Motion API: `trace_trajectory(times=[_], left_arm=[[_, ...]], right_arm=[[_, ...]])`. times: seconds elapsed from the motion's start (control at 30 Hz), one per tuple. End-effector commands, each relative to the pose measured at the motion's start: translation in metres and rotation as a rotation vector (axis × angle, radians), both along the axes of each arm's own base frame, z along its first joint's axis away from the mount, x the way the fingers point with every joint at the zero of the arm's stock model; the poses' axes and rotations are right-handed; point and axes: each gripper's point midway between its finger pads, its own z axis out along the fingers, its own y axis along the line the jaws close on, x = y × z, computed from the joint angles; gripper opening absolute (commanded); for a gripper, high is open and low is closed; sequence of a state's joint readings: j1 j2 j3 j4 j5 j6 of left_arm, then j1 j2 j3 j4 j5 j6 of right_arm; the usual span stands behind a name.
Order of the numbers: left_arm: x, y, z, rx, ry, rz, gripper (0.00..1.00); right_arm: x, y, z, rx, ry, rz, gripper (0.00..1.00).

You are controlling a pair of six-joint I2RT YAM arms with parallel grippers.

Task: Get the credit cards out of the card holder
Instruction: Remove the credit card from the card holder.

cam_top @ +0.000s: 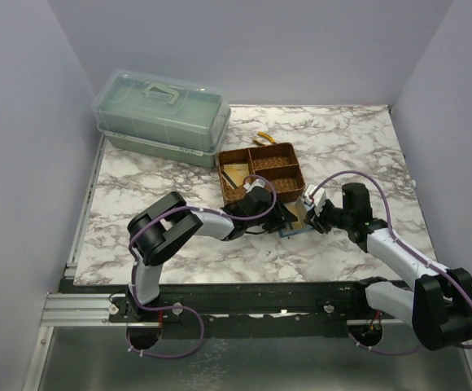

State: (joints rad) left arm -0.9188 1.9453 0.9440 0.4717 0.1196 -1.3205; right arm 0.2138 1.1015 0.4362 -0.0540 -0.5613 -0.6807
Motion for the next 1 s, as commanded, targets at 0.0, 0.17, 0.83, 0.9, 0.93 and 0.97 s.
trace_trajectory(times=[0.0, 0.17, 0.83, 0.9, 0.93, 0.97], left_arm=[[-0.006, 0.025, 0.001, 0.082, -0.041, 0.048, 0.47], [-0.010, 0.036, 0.026, 0.059, -0.086, 0.082, 0.51], [0.032, 0.002, 0.027, -0.021, -0.053, 0.134, 0.68], [0.030, 0.004, 0.022, -0.016, -0.042, 0.137, 0.71], [0.030, 0.005, 0.020, -0.018, -0.039, 0.139, 0.71], [0.029, 0.005, 0.020, -0.022, -0.040, 0.139, 0.72]], right_arm=[[-0.001, 0.000, -0.001, 0.005, 0.030, -0.009, 0.36], [-0.003, 0.003, -0.002, 0.019, 0.059, 0.002, 0.38], [-0.009, 0.011, 0.004, 0.050, 0.054, 0.057, 0.44], [-0.010, 0.013, 0.004, 0.056, 0.056, 0.069, 0.46], [-0.011, 0.014, 0.004, 0.060, 0.060, 0.075, 0.47], [-0.012, 0.014, 0.004, 0.063, 0.064, 0.080, 0.47]])
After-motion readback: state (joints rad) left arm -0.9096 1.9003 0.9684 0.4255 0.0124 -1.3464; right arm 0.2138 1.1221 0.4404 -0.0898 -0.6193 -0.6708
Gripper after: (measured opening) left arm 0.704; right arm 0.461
